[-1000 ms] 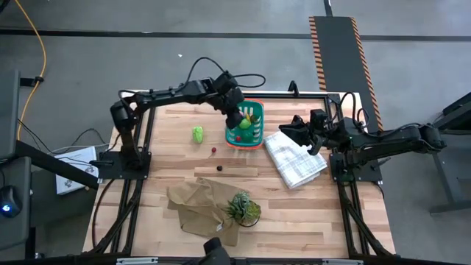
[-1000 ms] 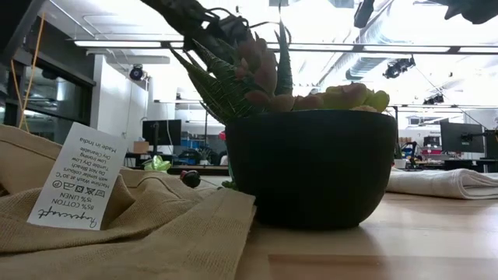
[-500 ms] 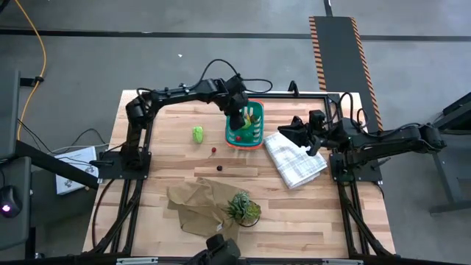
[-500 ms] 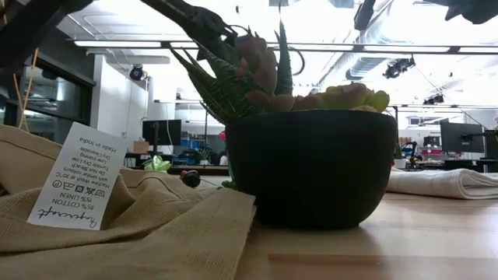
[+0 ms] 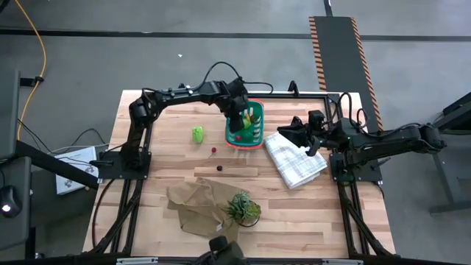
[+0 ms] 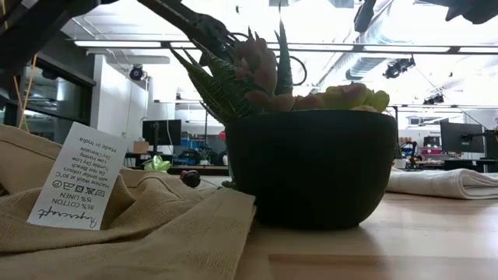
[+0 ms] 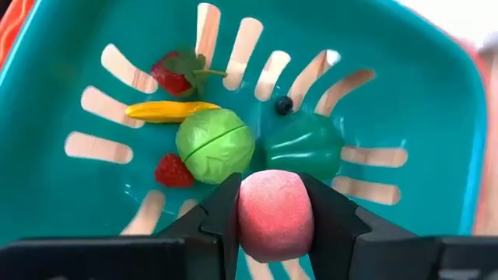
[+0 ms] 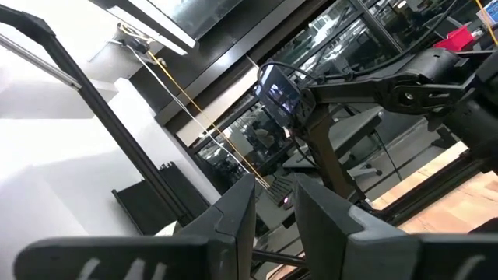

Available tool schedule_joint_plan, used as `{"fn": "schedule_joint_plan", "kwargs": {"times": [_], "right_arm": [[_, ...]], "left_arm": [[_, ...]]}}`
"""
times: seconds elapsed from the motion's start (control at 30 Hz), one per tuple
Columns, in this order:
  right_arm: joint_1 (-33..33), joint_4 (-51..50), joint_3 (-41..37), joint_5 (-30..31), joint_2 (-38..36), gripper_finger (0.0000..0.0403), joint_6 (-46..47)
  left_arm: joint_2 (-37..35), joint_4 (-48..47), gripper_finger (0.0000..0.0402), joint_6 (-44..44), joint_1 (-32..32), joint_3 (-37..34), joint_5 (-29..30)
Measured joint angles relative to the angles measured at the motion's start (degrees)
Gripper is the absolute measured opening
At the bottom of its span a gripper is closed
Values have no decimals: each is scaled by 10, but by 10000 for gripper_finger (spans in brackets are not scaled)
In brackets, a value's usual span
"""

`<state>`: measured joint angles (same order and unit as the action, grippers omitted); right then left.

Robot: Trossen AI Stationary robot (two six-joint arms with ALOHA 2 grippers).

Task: Pick and placing Produce into tupperware
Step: Put the pink peach into the green basket

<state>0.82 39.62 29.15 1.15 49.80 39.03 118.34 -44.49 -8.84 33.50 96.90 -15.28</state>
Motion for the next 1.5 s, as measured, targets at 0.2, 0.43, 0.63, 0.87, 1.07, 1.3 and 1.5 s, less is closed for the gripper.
{"fn": "schedule_joint_plan", "kwargs": {"times": [0.2, 0.43, 0.63, 0.87, 1.07, 1.3, 1.5], "right_arm": [[0, -1, 0, 0, 0, 79, 10], [0, -2, 0, 0, 0, 79, 10], [0, -2, 0, 0, 0, 79, 10], [0, -2, 0, 14, 0, 79, 9], [0, -2, 0, 15, 0, 79, 9], [0, -4, 0, 18, 0, 79, 7], [0, -5, 0, 18, 0, 79, 4]], "left_arm": [[0, 2, 102, -78, -41, 0, 64], [0, 13, 102, -103, -58, 14, 89], [-1, 5, 102, -104, -45, 34, 89], [-1, -8, 102, -113, -37, 35, 87], [15, -19, 102, -122, -39, 36, 82], [24, -21, 102, -121, -39, 36, 79], [25, -24, 109, -121, -39, 36, 74]]}}
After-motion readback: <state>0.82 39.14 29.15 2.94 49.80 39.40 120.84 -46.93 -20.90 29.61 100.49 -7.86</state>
